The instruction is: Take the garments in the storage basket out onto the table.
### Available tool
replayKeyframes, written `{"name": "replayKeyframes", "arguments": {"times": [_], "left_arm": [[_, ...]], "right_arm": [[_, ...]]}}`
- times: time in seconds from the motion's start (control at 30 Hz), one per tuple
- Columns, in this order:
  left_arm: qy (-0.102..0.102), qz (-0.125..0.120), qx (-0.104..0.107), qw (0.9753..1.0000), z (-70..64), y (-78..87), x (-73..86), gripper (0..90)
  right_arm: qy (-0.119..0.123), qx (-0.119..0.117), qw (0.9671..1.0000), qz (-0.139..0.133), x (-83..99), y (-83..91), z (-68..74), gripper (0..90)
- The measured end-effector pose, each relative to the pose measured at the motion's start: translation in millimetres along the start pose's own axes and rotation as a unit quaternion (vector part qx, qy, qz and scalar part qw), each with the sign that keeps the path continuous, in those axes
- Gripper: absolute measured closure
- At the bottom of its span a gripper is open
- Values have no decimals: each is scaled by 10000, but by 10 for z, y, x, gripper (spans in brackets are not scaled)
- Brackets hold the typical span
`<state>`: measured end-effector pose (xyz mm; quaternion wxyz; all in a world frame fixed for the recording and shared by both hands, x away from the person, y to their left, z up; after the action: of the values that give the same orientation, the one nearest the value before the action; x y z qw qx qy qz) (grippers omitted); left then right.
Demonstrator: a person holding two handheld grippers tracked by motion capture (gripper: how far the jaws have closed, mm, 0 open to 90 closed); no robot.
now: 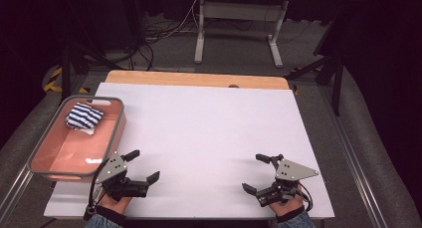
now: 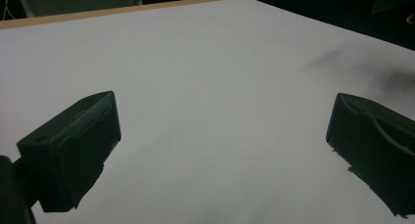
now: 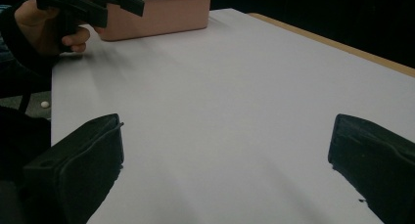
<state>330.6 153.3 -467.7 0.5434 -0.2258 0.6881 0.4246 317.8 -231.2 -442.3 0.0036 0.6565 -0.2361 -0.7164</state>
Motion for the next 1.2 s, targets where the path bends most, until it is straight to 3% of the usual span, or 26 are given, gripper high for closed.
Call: {"name": "replayKeyframes", "arguments": {"times": [0.6, 1.07, 1.2], "left_arm": [[-269, 303, 137, 9991, -73, -43, 5, 12], [-413, 433, 308, 9977, -45, 34, -193, 19], [-540, 467, 307, 9970, -29, 53, -254, 21]], "right_arm": [[-51, -35, 10000, 8, 16, -7, 1, 14], [-43, -24, 10000, 11, 17, -15, 9, 19], [-55, -23, 10000, 27, 23, -18, 10, 19]]}}
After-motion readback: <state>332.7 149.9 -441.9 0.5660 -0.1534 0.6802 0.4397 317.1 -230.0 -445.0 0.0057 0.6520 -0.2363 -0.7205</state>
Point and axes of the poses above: each handheld gripper's, and its own axes: y roughly backward along the jaws, x roughly out of its underside, z roughly to its left, the point moved 5 cm from there along -y, roughly forward along the jaws, and after that the axes turned 13 degrees about -x, right-handed, at the moved point
